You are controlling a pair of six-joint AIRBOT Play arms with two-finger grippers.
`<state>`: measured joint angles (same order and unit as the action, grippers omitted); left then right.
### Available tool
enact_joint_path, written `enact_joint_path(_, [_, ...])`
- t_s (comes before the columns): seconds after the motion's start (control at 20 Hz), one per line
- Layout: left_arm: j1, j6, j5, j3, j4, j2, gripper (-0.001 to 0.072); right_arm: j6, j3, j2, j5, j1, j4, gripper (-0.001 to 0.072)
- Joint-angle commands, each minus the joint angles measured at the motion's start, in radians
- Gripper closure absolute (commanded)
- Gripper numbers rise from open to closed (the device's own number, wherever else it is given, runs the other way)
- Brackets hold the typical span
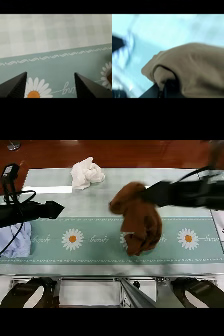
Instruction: Fold the shirts.
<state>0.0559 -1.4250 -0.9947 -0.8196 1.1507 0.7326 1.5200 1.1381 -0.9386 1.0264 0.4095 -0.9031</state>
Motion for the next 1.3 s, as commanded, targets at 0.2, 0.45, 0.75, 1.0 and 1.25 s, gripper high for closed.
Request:
enact_joint_path(0.2, [0.001,0.0,-0.001,0.021,0.0,0.028,0.0004,0.101,-0.061,-0.499,-0.242,0.323,0.044,0.0616])
enact_joint_path(0.45, [0.0,0.004,-0.169,0.021,0.003,0.097,0.0004,-0.018,0.113,-0.435,0.056,0.09,0.028,0.0091])
enact_joint_path(0.75, [-0.012,0.037,-0.228,0.323,-0.183,0.113,0.0004,0.085,-0.2,0.01,0.243,-0.501,-0.412,0.0093])
enact_joint_path(1.0, [0.159,0.264,0.047,0.568,-0.663,0.19,0.0004,0.069,-0.745,0.325,0.113,-0.733,-0.115,0.0095])
enact_joint_path(1.25, [0.423,0.265,0.319,0.515,-0.781,0.314,0.0006,0.047,-0.877,0.36,0.169,-0.73,-0.058,0.0095])
